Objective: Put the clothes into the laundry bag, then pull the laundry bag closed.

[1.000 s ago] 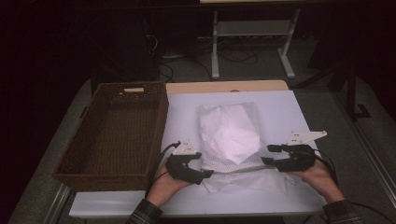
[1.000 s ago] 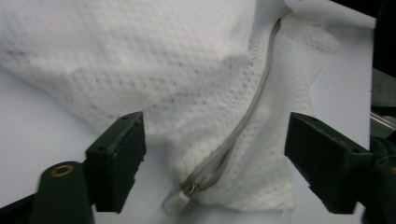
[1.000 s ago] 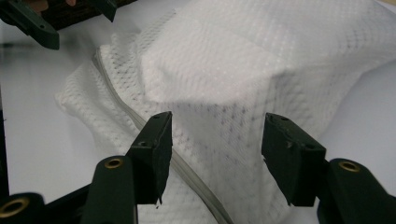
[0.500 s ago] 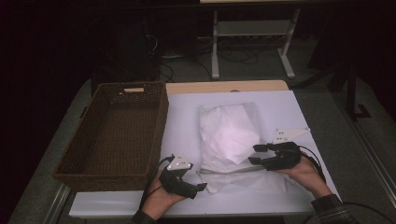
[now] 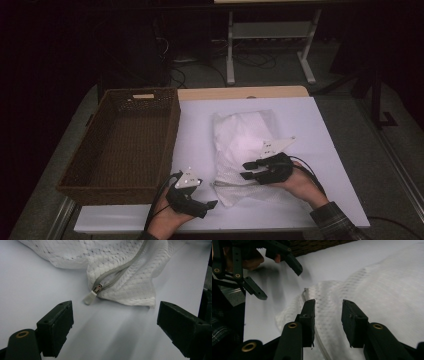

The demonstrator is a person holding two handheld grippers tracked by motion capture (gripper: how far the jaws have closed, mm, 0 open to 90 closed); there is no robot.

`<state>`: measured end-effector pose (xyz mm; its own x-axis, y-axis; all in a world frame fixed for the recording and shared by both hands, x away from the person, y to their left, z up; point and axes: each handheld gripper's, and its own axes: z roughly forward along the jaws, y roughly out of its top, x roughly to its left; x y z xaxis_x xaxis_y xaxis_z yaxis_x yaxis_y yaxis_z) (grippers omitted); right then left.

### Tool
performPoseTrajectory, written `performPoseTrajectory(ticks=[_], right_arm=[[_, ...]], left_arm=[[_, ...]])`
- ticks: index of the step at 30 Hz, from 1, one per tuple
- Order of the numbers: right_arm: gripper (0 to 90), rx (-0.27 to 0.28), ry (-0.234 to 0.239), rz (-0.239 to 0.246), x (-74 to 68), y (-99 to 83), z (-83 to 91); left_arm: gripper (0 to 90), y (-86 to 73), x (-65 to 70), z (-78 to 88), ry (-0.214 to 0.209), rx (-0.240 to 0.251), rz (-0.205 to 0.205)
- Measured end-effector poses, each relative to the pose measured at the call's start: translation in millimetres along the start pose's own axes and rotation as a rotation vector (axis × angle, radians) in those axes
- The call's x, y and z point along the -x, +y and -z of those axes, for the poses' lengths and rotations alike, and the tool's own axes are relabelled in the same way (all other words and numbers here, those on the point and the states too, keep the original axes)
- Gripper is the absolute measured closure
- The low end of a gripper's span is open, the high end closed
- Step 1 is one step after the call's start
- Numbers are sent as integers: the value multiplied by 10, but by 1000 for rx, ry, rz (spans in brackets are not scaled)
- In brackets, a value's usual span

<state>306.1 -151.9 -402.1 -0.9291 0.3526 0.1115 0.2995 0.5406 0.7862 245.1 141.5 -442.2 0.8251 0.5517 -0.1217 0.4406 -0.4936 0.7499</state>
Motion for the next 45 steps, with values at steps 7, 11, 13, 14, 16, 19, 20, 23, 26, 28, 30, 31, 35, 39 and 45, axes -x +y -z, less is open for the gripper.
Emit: performPoseTrajectory(ticks=[7, 11, 13, 14, 16, 19, 20, 23, 26, 28, 30, 31, 35, 39, 45], right_arm=[[642, -37, 58, 41, -127, 121, -313], [642, -45, 67, 55, -156, 148, -394], [662, -73, 63, 67, -183, 177, -553], [674, -85, 61, 71, -181, 175, -590], [703, -104, 55, 75, -177, 163, -654], [791, -126, 55, 78, -168, 131, -720], [833, -134, 50, 83, -172, 119, -730], [880, -153, 34, 98, -165, 83, -725], [886, -180, 15, 103, -146, 28, -687], [886, -199, 16, 96, -142, -32, -669], [884, -197, 15, 98, -149, -78, -652], [881, -199, 16, 97, -147, -83, -641], [796, -176, 17, 71, -130, -46, -610], [759, -128, 14, 50, -115, 72, -578], [743, -91, 32, 62, -168, 338, -741]], left_arm=[[133, -5, 9, -8, -4, -9, -7], [133, -3, 10, -14, -5, -9, -7], [133, -4, 7, -17, -5, -13, -9], [133, -5, 7, -20, -7, -13, -8], [133, -6, 7, -26, -9, -15, -9], [133, -3, 7, -28, -9, -16, -8], [133, -3, 6, -28, -8, -16, -8], [133, -3, 1, -26, -8, -18, -11], [133, -6, 1, -27, -8, -21, -10], [133, -6, 3, -28, -9, -21, -10], [133, -5, 5, -28, -8, -20, -9], [133, -5, 5, -29, -8, -21, -9], [133, -6, 4, -31, -12, -23, -8], [133, -2, 1, -39, -11, -25, -9], [133, -3, 1, -31, -8, -22, -6]])
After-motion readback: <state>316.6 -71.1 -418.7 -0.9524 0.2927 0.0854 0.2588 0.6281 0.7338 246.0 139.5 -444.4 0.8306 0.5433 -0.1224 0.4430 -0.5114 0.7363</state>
